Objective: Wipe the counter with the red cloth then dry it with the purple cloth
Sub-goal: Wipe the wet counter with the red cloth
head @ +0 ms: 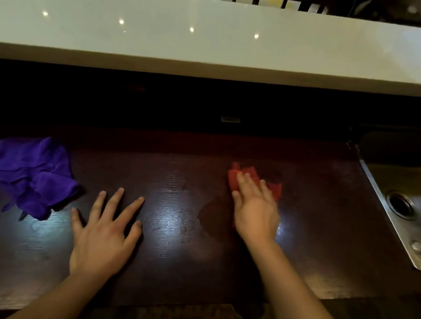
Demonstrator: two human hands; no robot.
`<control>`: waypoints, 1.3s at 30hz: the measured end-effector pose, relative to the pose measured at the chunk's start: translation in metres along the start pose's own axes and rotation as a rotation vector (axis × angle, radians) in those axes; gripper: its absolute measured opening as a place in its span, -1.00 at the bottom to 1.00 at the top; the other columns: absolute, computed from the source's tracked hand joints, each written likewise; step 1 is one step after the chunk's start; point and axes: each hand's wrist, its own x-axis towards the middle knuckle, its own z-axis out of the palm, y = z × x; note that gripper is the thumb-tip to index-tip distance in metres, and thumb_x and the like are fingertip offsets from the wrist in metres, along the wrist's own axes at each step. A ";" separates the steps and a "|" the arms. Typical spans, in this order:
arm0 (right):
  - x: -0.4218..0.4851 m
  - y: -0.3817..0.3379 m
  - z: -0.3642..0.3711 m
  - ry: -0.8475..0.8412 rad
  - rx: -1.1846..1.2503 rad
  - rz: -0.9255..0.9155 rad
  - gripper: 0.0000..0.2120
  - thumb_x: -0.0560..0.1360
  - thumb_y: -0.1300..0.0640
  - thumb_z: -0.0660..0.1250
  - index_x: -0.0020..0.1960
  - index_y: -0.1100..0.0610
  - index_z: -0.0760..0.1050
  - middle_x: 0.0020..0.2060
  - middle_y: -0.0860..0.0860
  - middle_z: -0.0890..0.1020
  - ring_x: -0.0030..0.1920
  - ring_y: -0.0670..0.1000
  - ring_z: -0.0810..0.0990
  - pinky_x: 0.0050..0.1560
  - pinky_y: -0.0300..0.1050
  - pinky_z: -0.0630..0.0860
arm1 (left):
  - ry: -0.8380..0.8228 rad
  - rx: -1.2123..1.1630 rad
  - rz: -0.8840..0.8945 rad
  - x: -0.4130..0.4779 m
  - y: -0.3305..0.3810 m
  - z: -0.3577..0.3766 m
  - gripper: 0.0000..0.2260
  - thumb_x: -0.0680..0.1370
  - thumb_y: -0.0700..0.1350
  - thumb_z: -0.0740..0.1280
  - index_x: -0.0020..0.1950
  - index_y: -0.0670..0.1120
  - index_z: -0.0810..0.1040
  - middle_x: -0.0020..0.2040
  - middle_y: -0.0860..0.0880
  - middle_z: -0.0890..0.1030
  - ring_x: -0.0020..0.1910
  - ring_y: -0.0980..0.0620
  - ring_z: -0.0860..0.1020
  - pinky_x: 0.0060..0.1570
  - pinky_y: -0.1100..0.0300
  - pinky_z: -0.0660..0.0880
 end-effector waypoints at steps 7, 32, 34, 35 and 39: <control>-0.057 0.032 0.006 -0.001 -0.128 -0.384 -0.55 0.56 -0.04 0.20 0.43 -0.02 0.37 0.38 -0.05 0.49 0.40 0.09 0.43 0.40 0.06 0.33 | -0.003 0.003 0.007 0.001 0.001 0.000 -0.49 0.54 0.26 -0.04 0.50 0.31 0.19 0.57 0.02 0.22 0.57 -0.07 0.05 0.41 -0.39 -0.06; -0.074 -0.037 0.017 -0.145 -0.100 -0.540 -0.51 0.56 -0.10 0.17 0.48 -0.07 0.28 0.44 -0.08 0.41 0.47 0.06 0.33 0.45 0.04 0.31 | 0.005 -0.006 -0.002 0.001 0.000 0.002 -0.51 0.55 0.25 -0.02 0.50 0.32 0.17 0.58 0.03 0.21 0.58 -0.06 0.03 0.43 -0.37 -0.09; -0.075 -0.005 0.008 -0.123 -0.119 -0.587 -0.52 0.56 -0.09 0.19 0.46 -0.04 0.33 0.42 -0.08 0.44 0.44 0.03 0.37 0.43 0.03 0.33 | 0.002 -0.007 -0.004 0.002 -0.001 0.001 -0.51 0.55 0.25 -0.04 0.51 0.32 0.15 0.58 0.03 0.20 0.58 -0.06 0.02 0.43 -0.37 -0.10; -0.068 0.011 0.004 -0.081 -0.130 -0.558 -0.53 0.55 -0.06 0.23 0.44 0.00 0.38 0.40 -0.05 0.47 0.42 0.04 0.41 0.41 0.04 0.35 | -0.001 -0.008 -0.003 0.001 0.000 0.000 -0.51 0.55 0.25 -0.05 0.51 0.32 0.15 0.58 0.03 0.20 0.58 -0.06 0.02 0.43 -0.37 -0.10; -0.013 0.052 -0.014 0.038 -0.089 -0.142 -0.57 0.55 0.06 0.33 0.40 0.10 0.44 0.36 0.05 0.51 0.40 0.10 0.44 0.36 0.02 0.38 | -0.002 -0.014 -0.006 0.000 0.001 -0.001 -0.50 0.55 0.24 -0.05 0.50 0.31 0.18 0.58 0.02 0.21 0.58 -0.07 0.03 0.43 -0.38 -0.09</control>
